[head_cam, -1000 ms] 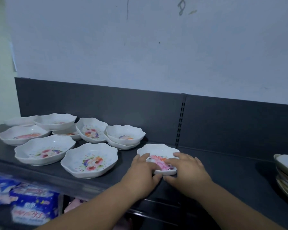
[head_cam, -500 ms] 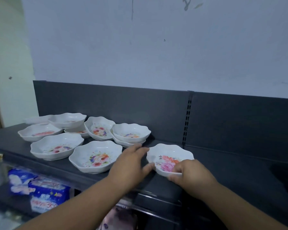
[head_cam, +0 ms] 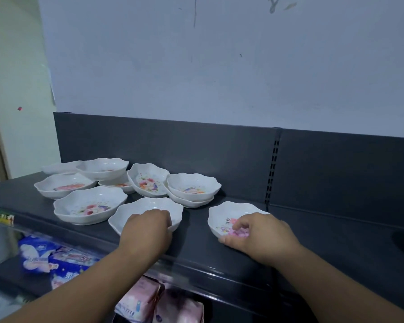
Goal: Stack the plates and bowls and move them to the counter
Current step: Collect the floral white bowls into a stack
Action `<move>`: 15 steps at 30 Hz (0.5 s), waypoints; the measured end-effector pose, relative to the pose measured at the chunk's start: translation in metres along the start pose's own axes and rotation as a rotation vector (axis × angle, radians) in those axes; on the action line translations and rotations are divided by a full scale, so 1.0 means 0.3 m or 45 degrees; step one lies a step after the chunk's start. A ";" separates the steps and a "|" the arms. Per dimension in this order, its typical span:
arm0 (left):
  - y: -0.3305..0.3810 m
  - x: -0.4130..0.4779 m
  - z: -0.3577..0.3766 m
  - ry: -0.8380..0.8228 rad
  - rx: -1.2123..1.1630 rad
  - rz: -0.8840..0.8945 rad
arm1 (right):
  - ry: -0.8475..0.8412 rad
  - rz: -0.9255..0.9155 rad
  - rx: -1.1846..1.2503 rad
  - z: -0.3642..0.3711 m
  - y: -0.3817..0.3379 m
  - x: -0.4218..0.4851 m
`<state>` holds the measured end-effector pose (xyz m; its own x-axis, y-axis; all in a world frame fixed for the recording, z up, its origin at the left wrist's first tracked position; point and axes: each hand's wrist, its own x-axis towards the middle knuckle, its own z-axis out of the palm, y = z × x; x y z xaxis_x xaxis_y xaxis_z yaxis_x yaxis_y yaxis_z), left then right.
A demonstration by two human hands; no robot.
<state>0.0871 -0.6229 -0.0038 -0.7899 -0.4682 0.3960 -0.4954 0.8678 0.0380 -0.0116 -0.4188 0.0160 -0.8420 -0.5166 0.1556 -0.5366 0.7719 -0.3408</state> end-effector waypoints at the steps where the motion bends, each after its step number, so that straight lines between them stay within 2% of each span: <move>1: -0.004 -0.002 -0.004 0.025 -0.021 0.003 | 0.029 -0.020 0.007 0.001 -0.007 0.003; 8: 0.025 -0.050 -0.104 0.224 -0.071 0.072 | 0.252 -0.133 0.267 -0.009 -0.045 0.028; 12: 0.088 -0.070 -0.170 0.381 -0.122 0.225 | 0.277 -0.177 0.460 -0.042 -0.043 0.053; 15: 0.143 -0.059 -0.187 0.464 -0.192 0.359 | 0.266 -0.120 0.620 -0.093 -0.027 0.070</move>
<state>0.1001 -0.5681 0.0422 -0.6946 -0.1462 0.7044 -0.2013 0.9795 0.0048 -0.0266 -0.4255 0.0480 -0.8112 -0.4524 0.3706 -0.5642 0.4389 -0.6992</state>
